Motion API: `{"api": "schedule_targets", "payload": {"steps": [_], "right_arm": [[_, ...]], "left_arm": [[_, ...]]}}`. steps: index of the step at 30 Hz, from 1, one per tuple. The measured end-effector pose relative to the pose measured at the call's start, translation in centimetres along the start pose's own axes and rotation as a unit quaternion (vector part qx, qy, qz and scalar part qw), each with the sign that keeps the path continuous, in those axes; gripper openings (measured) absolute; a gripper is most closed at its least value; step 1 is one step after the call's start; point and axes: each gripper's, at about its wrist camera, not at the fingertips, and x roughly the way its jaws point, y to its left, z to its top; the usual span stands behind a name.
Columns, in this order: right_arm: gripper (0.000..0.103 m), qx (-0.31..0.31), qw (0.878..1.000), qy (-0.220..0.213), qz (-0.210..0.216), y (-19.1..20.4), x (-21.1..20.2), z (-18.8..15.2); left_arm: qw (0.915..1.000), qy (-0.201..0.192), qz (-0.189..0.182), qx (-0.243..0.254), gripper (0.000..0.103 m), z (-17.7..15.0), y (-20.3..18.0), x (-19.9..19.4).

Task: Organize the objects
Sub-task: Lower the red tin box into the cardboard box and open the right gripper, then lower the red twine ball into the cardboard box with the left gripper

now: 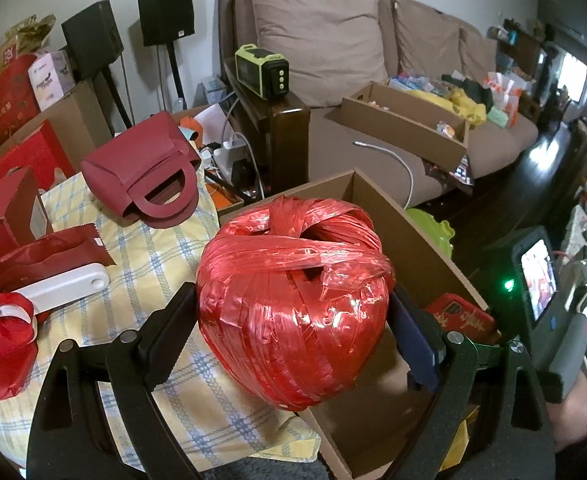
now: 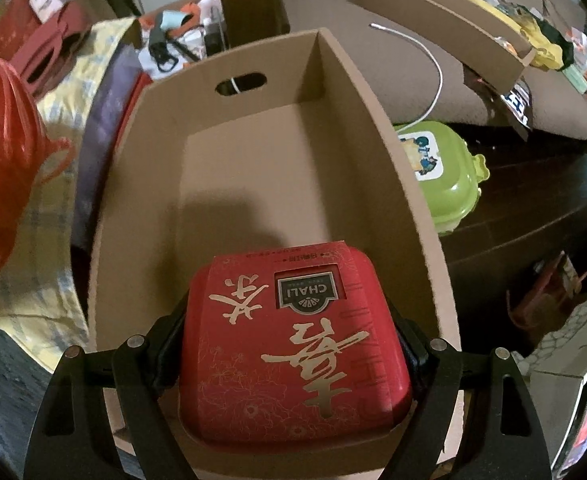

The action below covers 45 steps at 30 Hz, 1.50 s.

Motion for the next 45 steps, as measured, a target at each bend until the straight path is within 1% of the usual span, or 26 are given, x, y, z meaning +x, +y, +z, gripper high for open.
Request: {"api": "schedule_targets", "payload": {"steps": [6,13,20,24,29,32,34,37,38,40,45], "right_arm": [[0.085,-0.013,1.000,0.014,-0.012,0.4,0.5,-0.2],[0.085,-0.018,0.999,0.041,-0.025,0.3,1.6,-0.6],[0.083,-0.014,0.999,0.049,-0.015,0.3,1.8,-0.7],[0.083,-0.019,0.998,0.056,-0.025,0.5,2.3,-0.7],[0.083,0.007,1.000,0.025,-0.010,-0.3,1.1,-0.2],[0.083,0.030,0.999,0.006,-0.021,-1.2,0.3,0.1],[0.083,0.044,0.999,-0.004,-0.026,-1.8,-0.1,0.3],[0.083,0.066,0.997,-0.020,-0.021,-2.7,-0.7,0.6],[0.083,0.076,0.997,-0.024,-0.010,-3.0,-0.9,0.6],[0.083,0.087,0.996,-0.034,-0.003,-3.2,-1.5,0.7],[0.083,0.106,0.992,-0.070,-0.006,-3.8,-2.8,1.1]], "left_arm": [[1.0000,0.004,-0.001,0.006,0.091,-0.3,-0.6,0.5],[0.9999,0.009,-0.001,0.008,0.091,-0.5,-0.8,0.7],[0.9999,0.015,0.000,0.007,0.091,-0.8,-0.8,1.0],[0.9998,0.015,-0.003,0.010,0.091,-0.9,-1.1,0.9],[0.9998,0.018,-0.005,0.008,0.091,-0.8,-1.1,0.9],[0.9997,0.025,-0.006,0.005,0.091,-0.9,-1.1,1.2],[0.9992,0.032,-0.014,0.017,0.091,-1.2,-1.5,1.3],[0.9980,0.040,-0.025,0.042,0.091,-1.6,-2.7,1.3],[0.9976,0.044,-0.029,0.046,0.091,-1.8,-3.0,1.4],[0.9965,0.055,-0.036,0.051,0.091,-2.1,-3.5,1.7],[0.9931,0.087,-0.040,0.068,0.091,-3.0,-4.4,2.5]]}}
